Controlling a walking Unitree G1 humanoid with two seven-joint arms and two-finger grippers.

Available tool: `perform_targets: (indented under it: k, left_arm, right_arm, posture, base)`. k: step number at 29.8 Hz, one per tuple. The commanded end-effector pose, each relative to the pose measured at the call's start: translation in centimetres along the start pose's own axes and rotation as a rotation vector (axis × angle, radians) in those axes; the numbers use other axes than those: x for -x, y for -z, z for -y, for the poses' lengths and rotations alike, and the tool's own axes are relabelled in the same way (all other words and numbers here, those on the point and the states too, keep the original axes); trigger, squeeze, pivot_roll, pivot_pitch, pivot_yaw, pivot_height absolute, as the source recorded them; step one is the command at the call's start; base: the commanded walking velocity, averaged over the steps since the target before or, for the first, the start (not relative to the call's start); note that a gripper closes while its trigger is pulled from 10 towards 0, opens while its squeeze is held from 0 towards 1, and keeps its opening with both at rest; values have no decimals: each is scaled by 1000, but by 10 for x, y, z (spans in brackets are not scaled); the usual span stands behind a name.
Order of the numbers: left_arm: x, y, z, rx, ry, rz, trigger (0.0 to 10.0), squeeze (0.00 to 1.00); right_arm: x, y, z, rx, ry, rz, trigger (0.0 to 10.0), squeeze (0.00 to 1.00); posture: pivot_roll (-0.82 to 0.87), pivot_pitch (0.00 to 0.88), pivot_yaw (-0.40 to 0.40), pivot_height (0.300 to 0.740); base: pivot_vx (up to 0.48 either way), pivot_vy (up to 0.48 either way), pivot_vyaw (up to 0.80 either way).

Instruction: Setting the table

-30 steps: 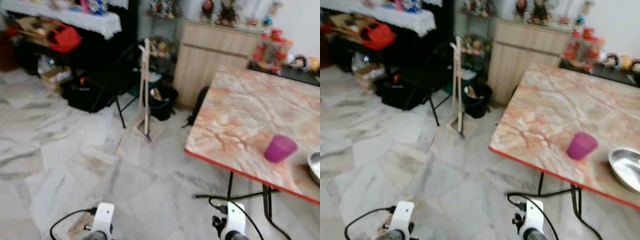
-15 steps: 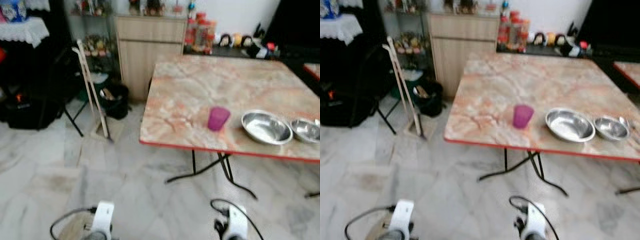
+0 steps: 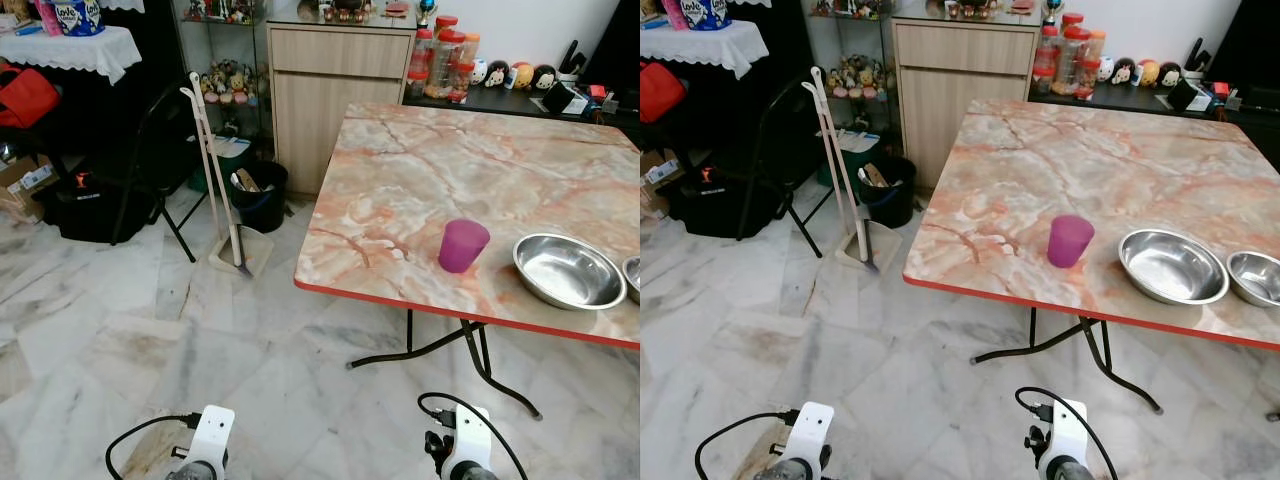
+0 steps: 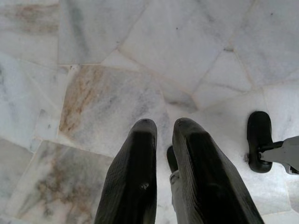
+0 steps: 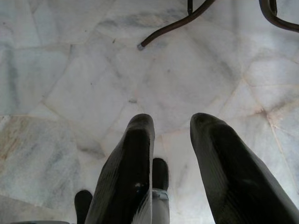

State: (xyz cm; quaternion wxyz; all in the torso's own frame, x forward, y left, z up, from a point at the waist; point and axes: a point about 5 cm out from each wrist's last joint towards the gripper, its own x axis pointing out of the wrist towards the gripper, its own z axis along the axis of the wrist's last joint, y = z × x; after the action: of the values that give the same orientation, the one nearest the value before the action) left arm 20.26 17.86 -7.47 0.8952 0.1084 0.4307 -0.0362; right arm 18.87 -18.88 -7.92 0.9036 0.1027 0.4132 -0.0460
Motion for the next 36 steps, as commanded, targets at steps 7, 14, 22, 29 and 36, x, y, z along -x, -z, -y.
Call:
perform_targets:
  k: [7,14,22,29,36]
  left_arm:
    - [0,3,5,-1,18,-14,10000,0]
    - [1,5,5,8,17,-19,10000,0]
    - [1,4,5,16,16,-16,10000,0]
    - [1,4,6,20,16,-16,10000,0]
    - [1,5,5,18,16,-16,10000,0]
  right_arm:
    - [0,-3,3,-14,13,17,10000,0]
    - [0,-1,3,-23,13,3,10000,0]
    - [0,-3,4,-17,18,16,10000,0]
    - [0,-3,5,-17,22,15,10000,0]
    - [1,-2,6,-15,31,16,10000,0]
  posture:
    - [30,0,-43,740]
    - [30,0,-46,740]
    - [29,0,-49,740]
    - [29,0,-50,740]
    - [28,0,-45,740]
  base:
    - [0,-302,0]
    - [0,-299,-225]
    - [0,-295,-157]
    - [0,-293,0]
    - [0,-286,0]
